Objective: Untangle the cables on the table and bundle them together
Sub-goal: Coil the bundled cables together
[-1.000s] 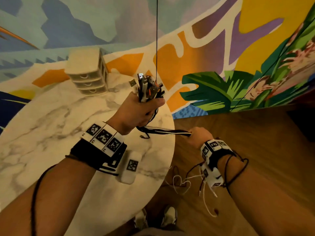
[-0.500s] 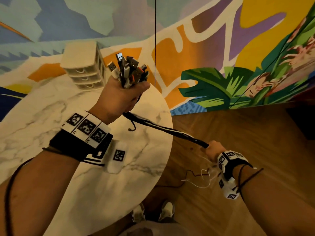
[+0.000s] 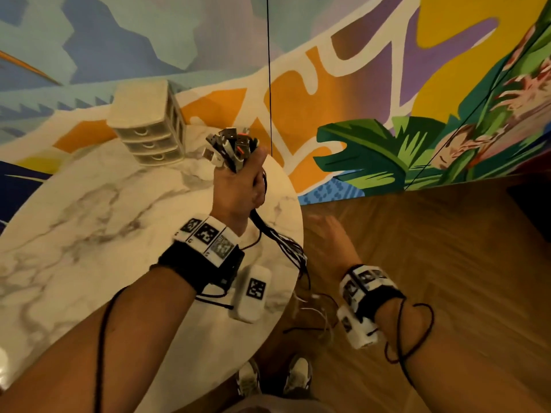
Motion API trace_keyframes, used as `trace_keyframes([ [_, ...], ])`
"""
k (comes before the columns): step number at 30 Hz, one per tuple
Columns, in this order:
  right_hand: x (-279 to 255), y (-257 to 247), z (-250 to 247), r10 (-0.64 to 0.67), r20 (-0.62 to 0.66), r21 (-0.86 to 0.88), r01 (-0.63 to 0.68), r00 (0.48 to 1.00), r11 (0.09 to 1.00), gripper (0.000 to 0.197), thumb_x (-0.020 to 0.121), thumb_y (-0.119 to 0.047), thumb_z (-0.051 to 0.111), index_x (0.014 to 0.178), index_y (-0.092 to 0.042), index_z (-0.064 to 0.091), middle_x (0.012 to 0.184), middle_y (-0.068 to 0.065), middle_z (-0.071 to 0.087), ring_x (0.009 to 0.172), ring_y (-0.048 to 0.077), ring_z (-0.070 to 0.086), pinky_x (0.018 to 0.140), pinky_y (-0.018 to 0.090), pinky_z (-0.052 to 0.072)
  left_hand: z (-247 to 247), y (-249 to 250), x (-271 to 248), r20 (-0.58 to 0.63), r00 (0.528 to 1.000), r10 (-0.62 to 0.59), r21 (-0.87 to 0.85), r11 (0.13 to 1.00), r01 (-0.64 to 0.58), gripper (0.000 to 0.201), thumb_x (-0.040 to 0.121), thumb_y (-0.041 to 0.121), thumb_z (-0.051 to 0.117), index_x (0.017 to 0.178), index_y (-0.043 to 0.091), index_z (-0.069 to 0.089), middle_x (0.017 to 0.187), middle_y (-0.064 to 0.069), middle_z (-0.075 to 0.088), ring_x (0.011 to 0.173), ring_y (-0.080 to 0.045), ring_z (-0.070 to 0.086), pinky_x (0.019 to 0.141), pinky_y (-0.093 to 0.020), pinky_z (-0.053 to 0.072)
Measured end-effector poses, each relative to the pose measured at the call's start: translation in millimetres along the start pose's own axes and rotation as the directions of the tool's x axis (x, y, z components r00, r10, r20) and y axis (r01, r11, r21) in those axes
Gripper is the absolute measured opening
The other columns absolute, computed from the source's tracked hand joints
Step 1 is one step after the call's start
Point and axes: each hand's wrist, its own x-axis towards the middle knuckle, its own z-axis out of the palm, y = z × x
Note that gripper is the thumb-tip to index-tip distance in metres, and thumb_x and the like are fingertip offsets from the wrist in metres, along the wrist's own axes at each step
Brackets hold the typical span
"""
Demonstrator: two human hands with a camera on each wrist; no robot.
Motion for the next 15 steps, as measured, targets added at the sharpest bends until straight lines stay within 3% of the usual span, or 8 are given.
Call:
trace_keyframes([
  [2, -16.0, -51.7, 7.7, -0.057, -0.157, 0.314, 0.104, 0.986, 0.944, 0.060, 0.081, -0.027, 0.061, 0.137, -0.025, 0.040, 0.137, -0.005, 0.045, 0.125, 0.010, 0.042, 0.105, 0.026, 0.034, 3.1, -3.9, 2.9, -0.081, 0.996, -0.021, -0.045, 0.999, 0.018, 0.044, 0.092, 0.024, 0.060, 0.056, 0.012, 0.038, 0.039, 0.000, 0.030, 0.030, -0.013, 0.022, 0.037, -0.016, 0.020],
  [4, -30.9, -97.4, 16.3, -0.041, -0.242, 0.490, 0.159, 0.969, 0.857, 0.064, 0.085, -0.038, 0.057, 0.141, -0.023, 0.031, 0.141, -0.006, 0.039, 0.129, 0.008, 0.037, 0.107, 0.026, 0.033, 6.5, -6.1, 5.3, -0.162, 0.986, -0.026, -0.079, 0.997, 0.013, 0.044, 0.091, 0.028, 0.062, 0.055, 0.014, 0.039, 0.039, 0.000, 0.033, 0.032, -0.014, 0.025, 0.038, -0.020, 0.022],
  [6, -30.7, -125.8, 26.0, 0.073, -0.201, 0.642, 0.075, 0.977, 0.763, 0.078, 0.078, -0.060, 0.042, 0.142, -0.018, 0.029, 0.137, -0.009, 0.034, 0.128, 0.007, 0.035, 0.110, 0.031, 0.032, 11.5, -7.1, 4.4, -0.222, 0.975, -0.026, -0.108, 0.994, 0.002, 0.042, 0.090, 0.032, 0.061, 0.056, 0.015, 0.043, 0.040, 0.000, 0.037, 0.035, -0.015, 0.029, 0.039, -0.023, 0.025],
  [8, -21.2, -139.6, 27.3, 0.199, -0.083, 0.730, -0.077, 0.977, 0.680, 0.084, 0.072, -0.061, 0.035, 0.140, -0.011, 0.035, 0.130, -0.004, 0.039, 0.123, 0.011, 0.037, 0.105, 0.025, 0.030, 14.2, -9.2, 1.1, -0.246, 0.968, -0.044, -0.147, 0.989, 0.007, 0.042, 0.091, 0.035, 0.060, 0.057, 0.016, 0.044, 0.041, 0.000, 0.038, 0.038, -0.017, 0.031, 0.041, -0.026, 0.027],
  [10, -14.4, -142.4, 28.8, 0.250, -0.082, 0.705, -0.121, 0.965, 0.699, 0.048, 0.090, -0.034, 0.047, 0.130, -0.010, 0.045, 0.124, 0.006, 0.052, 0.116, 0.020, 0.049, 0.086, 0.017, 0.032, 12.9, -8.8, -1.5, -0.249, 0.967, -0.064, -0.197, 0.980, 0.014, 0.043, 0.091, 0.038, 0.058, 0.057, 0.016, 0.044, 0.042, 0.000, 0.037, 0.039, -0.016, 0.031, 0.042, -0.026, 0.026],
  [12, -10.5, -133.1, 39.4, 0.296, -0.150, 0.674, -0.122, 0.943, 0.728, 0.023, 0.094, -0.012, 0.049, 0.117, -0.014, 0.050, 0.100, 0.006, 0.059, 0.089, 0.018, 0.056, 0.070, 0.015, 0.033, 8.4, -2.9, -0.1, -0.250, 0.965, -0.074, -0.256, 0.967, 0.008, 0.044, 0.092, 0.039, 0.056, 0.058, 0.015, 0.043, 0.042, 0.001, 0.034, 0.037, -0.015, 0.029, 0.040, -0.024, 0.026],
  [13, -11.2, -127.5, 44.0, 0.317, -0.165, 0.682, -0.124, 0.934, 0.721, 0.017, 0.095, -0.010, 0.048, 0.111, -0.016, 0.050, 0.089, 0.002, 0.057, 0.077, 0.015, 0.054, 0.066, 0.017, 0.036, 5.4, 1.7, 2.2, -0.254, 0.964, -0.072, -0.285, 0.959, -0.003, 0.044, 0.093, 0.039, 0.056, 0.058, 0.015, 0.042, 0.042, 0.001, 0.033, 0.035, -0.013, 0.028, 0.039, -0.022, 0.025],
  [15, -15.3, -111.2, 53.6, 0.283, -0.158, 0.638, -0.121, 0.946, 0.761, 0.010, 0.095, -0.015, 0.048, 0.105, -0.016, 0.049, 0.080, -0.005, 0.052, 0.068, 0.011, 0.049, 0.065, 0.029, 0.041, -2.4, 11.7, 9.8, -0.268, 0.962, -0.056, -0.321, 0.946, -0.035, 0.045, 0.093, 0.039, 0.055, 0.057, 0.016, 0.040, 0.042, 0.002, 0.031, 0.032, -0.011, 0.025, 0.036, -0.019, 0.022],
])
